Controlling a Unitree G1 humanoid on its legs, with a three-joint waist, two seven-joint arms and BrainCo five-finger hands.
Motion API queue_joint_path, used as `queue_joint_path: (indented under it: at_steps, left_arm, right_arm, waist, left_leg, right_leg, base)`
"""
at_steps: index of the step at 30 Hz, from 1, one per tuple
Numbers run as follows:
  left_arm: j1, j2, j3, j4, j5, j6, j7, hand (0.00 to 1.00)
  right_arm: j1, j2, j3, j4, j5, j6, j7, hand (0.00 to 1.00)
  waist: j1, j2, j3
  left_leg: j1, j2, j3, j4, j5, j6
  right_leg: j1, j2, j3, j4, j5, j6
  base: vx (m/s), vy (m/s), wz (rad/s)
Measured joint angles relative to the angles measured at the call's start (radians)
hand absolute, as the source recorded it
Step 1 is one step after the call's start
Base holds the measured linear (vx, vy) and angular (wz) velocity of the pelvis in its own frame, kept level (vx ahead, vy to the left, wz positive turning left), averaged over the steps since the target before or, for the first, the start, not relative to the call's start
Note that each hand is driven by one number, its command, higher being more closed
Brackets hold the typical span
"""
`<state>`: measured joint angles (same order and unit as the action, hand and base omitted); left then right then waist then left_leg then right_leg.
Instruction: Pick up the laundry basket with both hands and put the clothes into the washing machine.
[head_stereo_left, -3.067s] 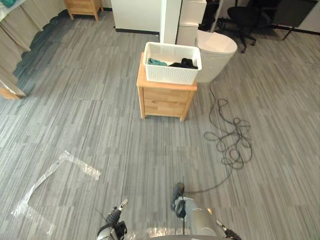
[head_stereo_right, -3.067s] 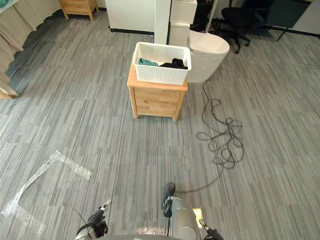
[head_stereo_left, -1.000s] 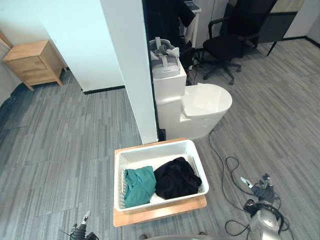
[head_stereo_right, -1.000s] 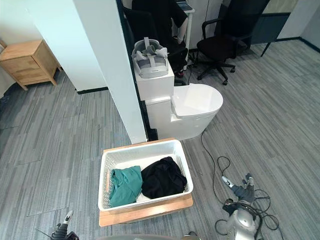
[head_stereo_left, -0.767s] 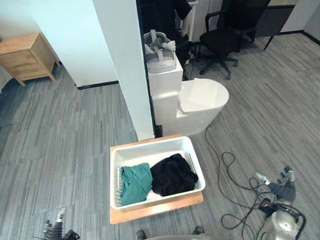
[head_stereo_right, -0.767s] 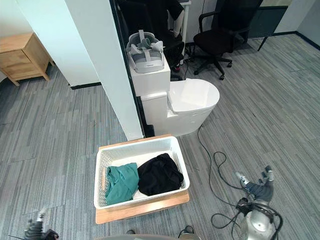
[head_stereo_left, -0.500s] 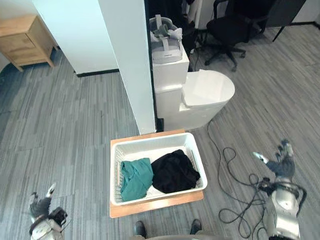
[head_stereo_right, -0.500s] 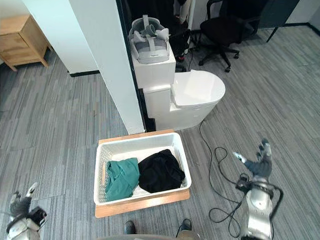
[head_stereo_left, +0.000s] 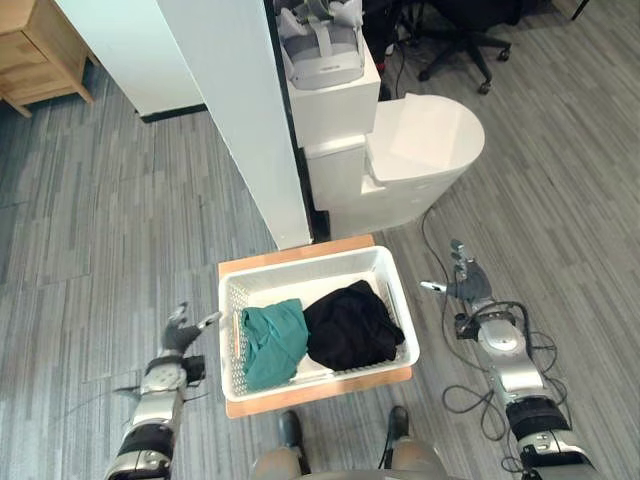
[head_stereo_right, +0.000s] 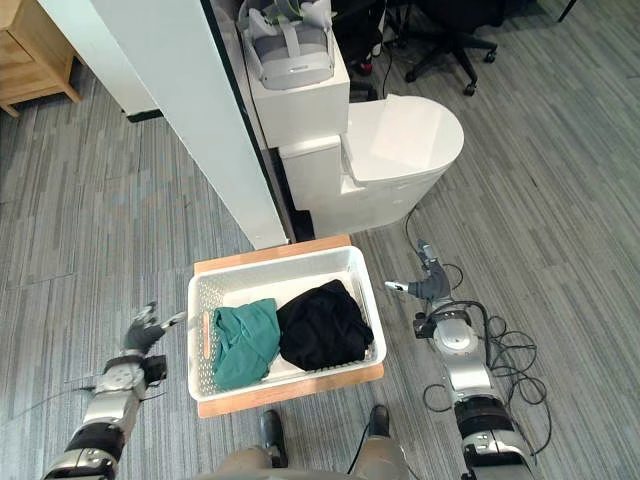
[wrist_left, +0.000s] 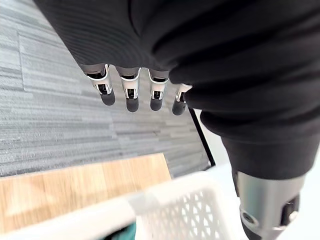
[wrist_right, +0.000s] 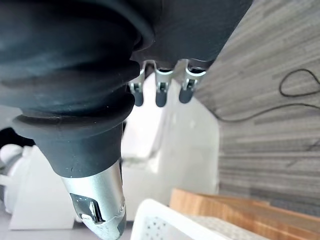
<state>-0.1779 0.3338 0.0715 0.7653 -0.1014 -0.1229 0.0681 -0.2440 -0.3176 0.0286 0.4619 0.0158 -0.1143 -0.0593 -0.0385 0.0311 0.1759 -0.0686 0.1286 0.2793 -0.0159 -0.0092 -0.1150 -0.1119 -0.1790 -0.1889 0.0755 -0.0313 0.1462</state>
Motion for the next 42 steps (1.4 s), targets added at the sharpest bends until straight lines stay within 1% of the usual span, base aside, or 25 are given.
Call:
queue_joint_path:
  at_steps: [1, 3, 5, 6, 9, 11, 14, 16, 17, 19, 20, 21, 22, 24, 26, 28, 31, 32, 34, 38, 42]
  left_arm:
    - [-0.018, -0.021, -0.039, 0.000, 0.000, 0.001, -0.001, 0.00]
    - [-0.037, -0.048, -0.055, 0.001, 0.000, 0.002, 0.020, 0.00]
    - [-0.049, -0.053, -0.085, 0.001, 0.000, 0.002, 0.022, 0.00]
    - [-0.055, -0.060, -0.105, 0.001, 0.000, 0.002, 0.027, 0.00]
    - [-0.081, -0.083, -0.120, 0.011, 0.000, 0.004, 0.036, 0.00]
    - [-0.093, -0.091, -0.131, 0.037, -0.001, 0.010, 0.049, 0.00]
    - [-0.107, -0.096, -0.147, 0.069, -0.002, 0.013, 0.067, 0.00]
    - [-0.110, -0.098, -0.147, 0.083, -0.004, 0.030, 0.070, 0.00]
    - [-0.116, -0.105, -0.148, 0.105, -0.005, 0.034, 0.070, 0.00]
    - [-0.114, -0.116, -0.147, 0.117, -0.006, 0.047, 0.073, 0.00]
    - [-0.114, -0.116, -0.147, 0.117, -0.007, 0.047, 0.074, 0.00]
    - [-0.106, -0.117, -0.146, 0.118, -0.008, 0.047, 0.079, 0.00]
    - [-0.089, -0.133, -0.145, 0.117, -0.015, 0.045, 0.089, 0.00]
    - [-0.086, -0.131, -0.145, 0.128, -0.015, 0.040, 0.089, 0.00]
    - [-0.088, -0.135, -0.147, 0.140, -0.015, 0.041, 0.087, 0.00]
    - [-0.073, -0.135, -0.147, 0.140, -0.012, 0.044, 0.088, 0.00]
    - [-0.038, -0.136, -0.133, 0.152, 0.001, 0.050, 0.089, 0.00]
    - [-0.035, -0.136, -0.118, 0.165, 0.015, 0.054, 0.088, 0.00]
    - [-0.013, -0.142, -0.087, 0.188, 0.040, 0.055, 0.088, 0.00]
    - [0.017, -0.157, -0.015, 0.220, 0.078, 0.064, 0.085, 0.00]
    - [0.051, -0.165, 0.097, 0.237, 0.097, 0.076, 0.072, 0.00]
  right_arm:
    - [-0.017, 0.002, 0.017, 0.017, 0.000, 0.009, 0.000, 0.00]
    - [-0.040, 0.019, 0.031, 0.046, 0.000, 0.016, -0.002, 0.00]
    - [-0.056, 0.040, 0.048, 0.063, 0.000, 0.016, -0.003, 0.00]
    - [-0.075, 0.053, 0.070, 0.084, -0.003, 0.026, -0.003, 0.00]
    - [-0.118, 0.084, 0.097, 0.128, -0.019, 0.045, -0.009, 0.00]
    - [-0.151, 0.104, 0.103, 0.155, -0.025, 0.051, -0.023, 0.00]
    - [-0.170, 0.111, 0.108, 0.180, -0.028, 0.055, -0.030, 0.00]
    - [-0.186, 0.118, 0.109, 0.184, -0.032, 0.056, -0.034, 0.00]
    - [-0.196, 0.119, 0.109, 0.191, -0.042, 0.056, -0.035, 0.00]
    - [-0.203, 0.124, 0.109, 0.202, -0.058, 0.057, -0.050, 0.00]
    - [-0.208, 0.126, 0.108, 0.203, -0.058, 0.059, -0.055, 0.00]
    - [-0.226, 0.129, 0.112, 0.211, -0.058, 0.063, -0.059, 0.00]
    - [-0.236, 0.113, 0.126, 0.214, -0.059, 0.065, -0.065, 0.00]
    - [-0.237, 0.105, 0.126, 0.222, -0.063, 0.072, -0.071, 0.00]
    - [-0.234, 0.111, 0.122, 0.236, -0.064, 0.074, -0.074, 0.00]
    - [-0.231, 0.116, 0.125, 0.240, -0.064, 0.075, -0.072, 0.00]
    - [-0.223, 0.133, 0.141, 0.239, -0.064, 0.072, -0.065, 0.00]
    - [-0.213, 0.135, 0.145, 0.239, -0.063, 0.067, -0.065, 0.00]
    - [-0.189, 0.136, 0.170, 0.228, -0.058, 0.066, -0.052, 0.00]
    - [-0.135, 0.131, 0.190, 0.162, -0.058, 0.067, -0.022, 0.00]
    - [-0.042, 0.131, 0.195, 0.063, -0.058, 0.072, 0.002, 0.00]
  waist:
    - [0.000, 0.011, 0.007]
    - [0.001, 0.017, 0.013]
    - [0.000, 0.026, 0.021]
    - [0.000, 0.030, 0.025]
    - [0.001, 0.037, 0.043]
    - [-0.001, 0.038, 0.047]
    - [0.000, 0.045, 0.053]
    - [-0.001, 0.046, 0.057]
    - [0.000, 0.048, 0.071]
    - [0.003, 0.039, 0.085]
    - [0.002, 0.030, 0.096]
    - [-0.003, 0.015, 0.115]
    - [-0.002, 0.048, 0.118]
    - [-0.002, 0.047, 0.122]
    - [-0.002, 0.027, 0.133]
    - [0.004, 0.024, 0.133]
    - [0.009, 0.025, 0.133]
    - [0.006, 0.025, 0.133]
    - [0.003, 0.026, 0.132]
    - [0.002, 0.028, 0.130]
    - [0.000, 0.026, 0.117]
  left_leg:
    - [-0.004, 0.004, 0.001, 0.005, 0.000, 0.000]
    - [-0.016, 0.005, 0.010, 0.022, 0.000, 0.000]
    - [-0.023, 0.007, 0.014, 0.036, 0.000, 0.000]
    - [-0.025, 0.010, 0.020, 0.040, 0.000, 0.000]
    - [-0.029, 0.012, 0.024, 0.060, 0.000, 0.000]
    - [-0.029, 0.012, 0.028, 0.059, 0.000, 0.000]
    - [-0.031, 0.012, 0.030, 0.060, 0.001, -0.001]
    - [-0.045, 0.014, 0.033, 0.070, 0.011, -0.017]
    - [-0.047, 0.017, 0.034, 0.092, 0.014, -0.014]
    - [-0.093, 0.021, 0.034, 0.203, 0.014, -0.014]
    - [-0.125, 0.022, 0.034, 0.276, 0.014, -0.014]
    - [-0.141, 0.008, 0.036, 0.211, -0.020, -0.009]
    - [-0.126, 0.030, 0.033, 0.101, 0.112, -0.009]
    - [-0.106, 0.026, 0.035, 0.062, 0.104, 0.000]
    - [-0.105, 0.021, 0.032, 0.050, 0.104, 0.000]
    - [-0.099, 0.021, 0.031, 0.050, 0.105, 0.000]
    - [-0.088, 0.028, 0.039, 0.041, 0.111, -0.003]
    - [-0.075, 0.023, 0.038, 0.014, 0.135, -0.006]
    - [-0.050, 0.030, 0.036, -0.022, 0.155, -0.009]
    - [-0.039, 0.031, 0.043, -0.042, 0.156, -0.009]
    - [-0.028, 0.030, 0.043, -0.062, 0.156, -0.009]
  right_leg:
    - [-0.004, 0.003, 0.000, 0.001, 0.012, -0.003]
    - [-0.019, 0.001, 0.002, 0.012, 0.018, -0.001]
    - [-0.020, 0.000, 0.001, 0.017, 0.021, -0.001]
    - [-0.029, 0.000, 0.002, 0.029, 0.021, -0.001]
    - [-0.034, -0.002, 0.004, 0.046, 0.022, -0.002]
    - [-0.038, -0.002, 0.006, 0.046, 0.022, -0.002]
    - [-0.042, -0.002, 0.006, 0.046, 0.028, -0.007]
    - [-0.057, -0.002, 0.006, 0.046, 0.048, -0.010]
    - [-0.054, -0.002, 0.006, 0.046, 0.064, -0.014]
    - [-0.048, -0.019, 0.008, 0.049, 0.087, -0.018]
    - [-0.047, -0.031, 0.012, 0.055, 0.093, -0.015]
    - [-0.045, -0.046, 0.027, 0.065, 0.095, -0.015]
    - [-0.048, -0.017, 0.025, 0.071, 0.096, -0.013]
    - [-0.052, -0.018, 0.020, 0.068, 0.094, -0.012]
    - [-0.055, -0.024, 0.022, 0.068, 0.094, -0.011]
    - [-0.048, -0.023, 0.021, 0.068, 0.094, -0.011]
    - [-0.042, -0.014, 0.021, 0.053, 0.094, -0.011]
    - [-0.031, -0.014, 0.014, 0.044, 0.094, -0.011]
    - [-0.017, 0.000, 0.000, 0.037, 0.094, -0.011]
    - [-0.016, 0.008, -0.001, 0.024, 0.093, -0.011]
    - [-0.015, 0.008, -0.002, 0.022, 0.086, -0.002]
  base:
    - [-0.01, -0.004, -0.04]
    - [0.00, 0.000, -0.11]
    - [0.00, -0.002, -0.03]
    - [0.00, -0.008, -0.04]
    - [0.00, -0.003, -0.02]
    - [0.00, -0.005, -0.06]
    - [0.01, -0.002, -0.04]
    - [0.01, -0.004, -0.12]
    - [0.02, 0.005, -0.10]
    - [0.02, 0.011, -0.01]
    - [0.00, 0.029, 0.04]
    - [0.01, 0.059, -0.17]
    - [0.02, 0.085, -0.31]
    - [0.06, 0.090, -0.09]
    - [0.04, 0.082, 0.12]
    - [0.03, 0.023, 0.00]
    - [0.03, -0.014, -0.12]
    - [0.02, -0.030, 0.08]
    - [0.02, -0.035, 0.03]
    - [0.00, 0.004, -0.09]
    - [-0.02, 0.007, -0.01]
